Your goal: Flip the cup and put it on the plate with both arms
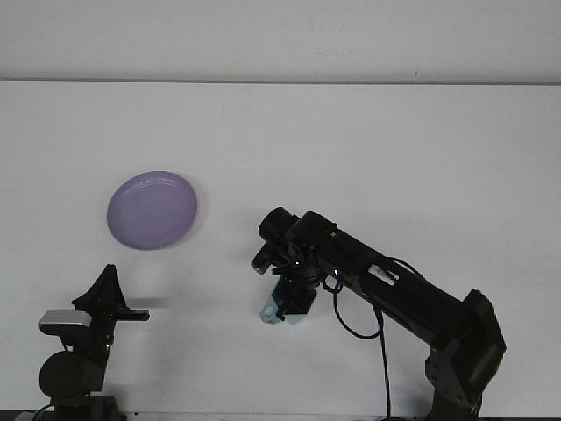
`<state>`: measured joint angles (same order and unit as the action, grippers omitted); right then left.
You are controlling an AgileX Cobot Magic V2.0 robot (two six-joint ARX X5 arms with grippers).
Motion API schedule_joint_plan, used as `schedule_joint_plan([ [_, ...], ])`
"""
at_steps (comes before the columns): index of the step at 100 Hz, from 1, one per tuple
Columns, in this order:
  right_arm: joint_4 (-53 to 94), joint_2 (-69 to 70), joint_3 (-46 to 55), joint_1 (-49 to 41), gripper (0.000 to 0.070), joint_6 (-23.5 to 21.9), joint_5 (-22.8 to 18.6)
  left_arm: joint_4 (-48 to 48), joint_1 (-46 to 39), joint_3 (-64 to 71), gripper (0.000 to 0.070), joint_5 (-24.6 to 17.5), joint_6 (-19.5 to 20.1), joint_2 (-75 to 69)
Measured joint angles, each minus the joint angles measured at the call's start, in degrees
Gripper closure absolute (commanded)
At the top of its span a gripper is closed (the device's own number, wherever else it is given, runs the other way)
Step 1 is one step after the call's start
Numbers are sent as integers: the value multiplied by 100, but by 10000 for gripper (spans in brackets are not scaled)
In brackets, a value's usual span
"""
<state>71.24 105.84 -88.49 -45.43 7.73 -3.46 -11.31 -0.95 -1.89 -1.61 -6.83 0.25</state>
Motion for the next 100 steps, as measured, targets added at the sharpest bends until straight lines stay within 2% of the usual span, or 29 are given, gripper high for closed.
schedule_joint_plan([
  [18,474,-9,-356,46,430,-2,15,-4,0,0,688,0,-55,0],
  [39,560,-492,-938,170,430,-26,68,-4,0,-7,688,-20,-463,2],
  [50,474,-1019,-981,326,431,-142,136,11,0,-26,688,-306,-756,2],
  [66,-122,-1777,-942,688,432,-326,173,22,13,-358,688,-704,-979,26],
  [82,-1049,-2734,-361,1093,432,-402,197,299,28,-984,688,-1088,-1237,374],
  [100,-2503,-4207,1246,1637,432,-542,269,892,28,-1749,688,-1561,-1456,1141],
])
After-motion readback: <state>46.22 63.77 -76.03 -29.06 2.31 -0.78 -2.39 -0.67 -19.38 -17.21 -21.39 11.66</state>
